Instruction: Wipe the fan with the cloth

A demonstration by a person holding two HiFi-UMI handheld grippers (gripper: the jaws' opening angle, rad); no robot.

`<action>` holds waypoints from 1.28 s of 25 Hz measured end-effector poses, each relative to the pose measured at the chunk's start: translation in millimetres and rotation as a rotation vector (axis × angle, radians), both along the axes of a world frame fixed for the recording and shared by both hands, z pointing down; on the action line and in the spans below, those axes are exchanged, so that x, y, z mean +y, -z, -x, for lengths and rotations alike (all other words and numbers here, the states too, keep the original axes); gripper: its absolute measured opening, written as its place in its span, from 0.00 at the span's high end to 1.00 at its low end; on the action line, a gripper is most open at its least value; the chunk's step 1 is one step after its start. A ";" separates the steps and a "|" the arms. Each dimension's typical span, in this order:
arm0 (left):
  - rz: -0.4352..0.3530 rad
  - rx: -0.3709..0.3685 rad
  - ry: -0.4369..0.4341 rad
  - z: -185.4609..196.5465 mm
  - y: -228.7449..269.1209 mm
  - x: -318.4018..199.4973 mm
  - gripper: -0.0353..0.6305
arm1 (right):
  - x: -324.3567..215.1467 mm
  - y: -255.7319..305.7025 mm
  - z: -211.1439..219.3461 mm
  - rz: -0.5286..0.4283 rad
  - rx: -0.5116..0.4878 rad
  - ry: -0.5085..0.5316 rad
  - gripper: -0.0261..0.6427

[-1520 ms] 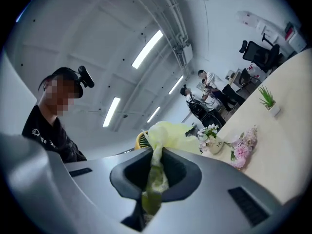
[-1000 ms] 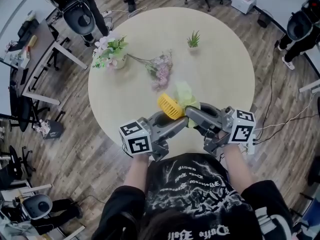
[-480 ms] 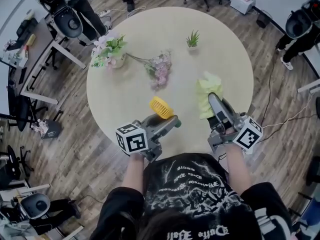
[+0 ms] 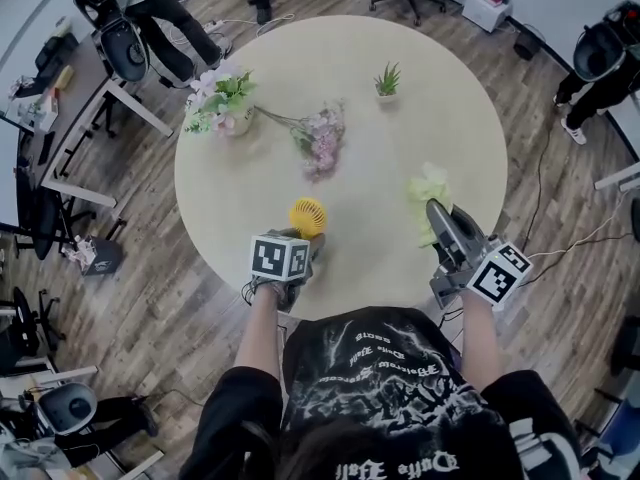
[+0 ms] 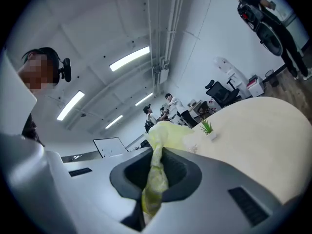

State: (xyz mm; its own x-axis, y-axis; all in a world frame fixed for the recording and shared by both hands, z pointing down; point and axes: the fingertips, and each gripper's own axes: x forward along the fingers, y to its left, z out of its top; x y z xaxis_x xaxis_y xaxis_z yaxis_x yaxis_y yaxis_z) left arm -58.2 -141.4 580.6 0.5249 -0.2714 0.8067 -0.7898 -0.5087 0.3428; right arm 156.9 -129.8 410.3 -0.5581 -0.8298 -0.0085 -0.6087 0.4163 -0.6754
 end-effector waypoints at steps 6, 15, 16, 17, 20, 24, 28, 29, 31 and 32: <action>0.023 -0.183 -0.058 2.2 -23.8 -1.3 0.65 | 4.4 -10.8 -11.8 0.041 0.034 -0.018 0.92; 0.061 -0.275 -0.131 -8.7 -40.8 1.0 0.65 | 6.0 -22.6 -1.1 0.076 0.059 0.002 0.92; 0.063 -0.278 -0.127 -10.0 -41.2 0.9 0.65 | 5.4 -22.5 -0.8 0.076 0.063 0.004 0.92; 0.064 -0.282 -0.124 -10.9 -41.1 0.6 0.65 | 4.7 -22.3 -0.2 0.075 0.065 0.004 0.92; 0.049 -0.281 -0.106 -10.5 -40.3 -0.9 0.65 | 3.1 -21.6 4.6 0.068 0.077 0.004 0.92; -0.031 -0.327 -0.095 -5.7 -38.5 -3.7 0.58 | -0.2 -24.2 6.8 0.068 0.095 -0.028 0.91; -0.066 -0.285 -0.052 -9.2 -26.1 -2.1 0.47 | -5.4 -28.8 1.4 0.079 0.108 -0.112 0.91; -0.073 -0.254 -0.026 -10.2 -18.1 -2.1 0.47 | -5.6 -30.8 2.7 0.085 0.120 -0.120 0.91; -0.115 -0.135 0.009 -22.8 2.4 -5.7 0.47 | -4.7 -36.9 9.0 0.110 0.143 -0.113 0.91; -0.131 -0.085 0.024 -26.7 11.8 -7.0 0.47 | -3.7 -40.7 12.8 0.122 0.161 -0.105 0.91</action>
